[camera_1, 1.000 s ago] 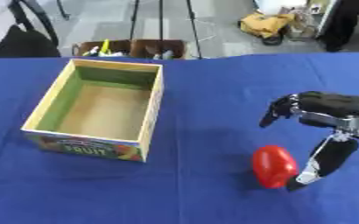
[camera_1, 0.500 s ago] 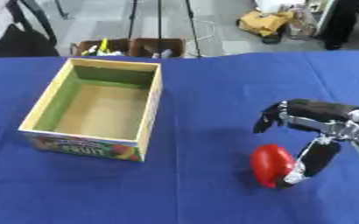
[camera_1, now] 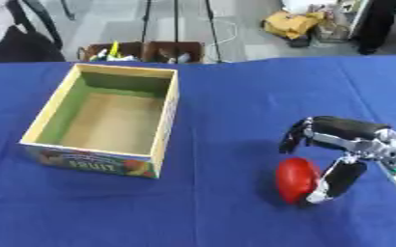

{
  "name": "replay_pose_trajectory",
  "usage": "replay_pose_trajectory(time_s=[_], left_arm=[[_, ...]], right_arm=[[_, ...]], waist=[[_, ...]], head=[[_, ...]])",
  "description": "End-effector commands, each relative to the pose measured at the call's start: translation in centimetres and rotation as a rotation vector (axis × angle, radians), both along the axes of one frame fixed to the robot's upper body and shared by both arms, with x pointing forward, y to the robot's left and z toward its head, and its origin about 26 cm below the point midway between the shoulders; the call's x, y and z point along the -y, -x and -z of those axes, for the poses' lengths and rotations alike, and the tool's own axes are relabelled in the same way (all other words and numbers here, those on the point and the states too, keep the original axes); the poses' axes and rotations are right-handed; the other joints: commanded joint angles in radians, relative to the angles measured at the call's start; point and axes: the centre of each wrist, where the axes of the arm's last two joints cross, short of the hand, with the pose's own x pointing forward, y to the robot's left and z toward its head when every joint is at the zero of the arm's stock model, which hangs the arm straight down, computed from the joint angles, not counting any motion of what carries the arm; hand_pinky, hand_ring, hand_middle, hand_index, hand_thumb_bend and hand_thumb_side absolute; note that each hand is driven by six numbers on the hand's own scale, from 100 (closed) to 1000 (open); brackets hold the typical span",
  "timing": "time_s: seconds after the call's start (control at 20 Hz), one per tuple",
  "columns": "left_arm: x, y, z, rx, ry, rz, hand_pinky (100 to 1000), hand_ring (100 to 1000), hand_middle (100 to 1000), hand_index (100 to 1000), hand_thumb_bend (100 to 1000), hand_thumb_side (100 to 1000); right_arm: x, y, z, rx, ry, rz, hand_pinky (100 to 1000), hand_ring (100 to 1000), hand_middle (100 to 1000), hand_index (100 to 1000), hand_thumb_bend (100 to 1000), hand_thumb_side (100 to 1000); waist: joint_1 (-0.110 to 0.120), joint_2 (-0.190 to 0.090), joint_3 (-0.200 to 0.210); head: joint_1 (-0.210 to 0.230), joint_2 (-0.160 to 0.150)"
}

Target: Pick up objects on the table and place them in the box.

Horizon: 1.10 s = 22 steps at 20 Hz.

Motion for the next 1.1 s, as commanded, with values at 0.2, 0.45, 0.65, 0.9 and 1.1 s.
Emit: replay_pose_trajectory(time_s=[0.2, 0.45, 0.65, 0.9, 1.1], left_arm=[[-0.11, 0.16, -0.75, 0.019, -0.023, -0.001, 298, 285, 427, 489, 100, 809], [-0.11, 0.15, -0.75, 0.018, -0.024, -0.001, 298, 285, 427, 488, 100, 809], [-0.11, 0.15, -0.75, 0.018, -0.024, 0.0, 299, 285, 427, 488, 100, 809], [-0.12, 0.14, -0.76, 0.018, -0.024, -0.001, 299, 286, 427, 488, 100, 809], [-0.1, 0.12, -0.77, 0.019, -0.023, -0.001, 299, 286, 427, 487, 100, 809]], right_arm=[[0.26, 0.13, -0.74, 0.035, 0.009, 0.01, 633, 698, 511, 613, 737, 305], [0.31, 0.15, -0.63, 0.036, 0.002, 0.017, 615, 680, 492, 578, 725, 305], [0.34, 0.15, -0.62, 0.036, -0.002, 0.021, 581, 634, 476, 552, 660, 315], [0.48, 0.1, -0.42, 0.032, -0.012, 0.045, 576, 635, 514, 589, 658, 323], [0.7, -0.02, 0.07, 0.02, 0.013, 0.062, 591, 675, 566, 628, 661, 327]], waist=[[-0.002, -0.016, -0.003], [-0.003, -0.015, -0.003], [-0.003, -0.015, -0.004], [-0.004, -0.014, -0.004], [-0.004, -0.012, -0.004]], head=[[0.002, -0.008], [0.002, -0.007], [0.002, -0.008], [0.002, -0.01], [0.001, -0.014]])
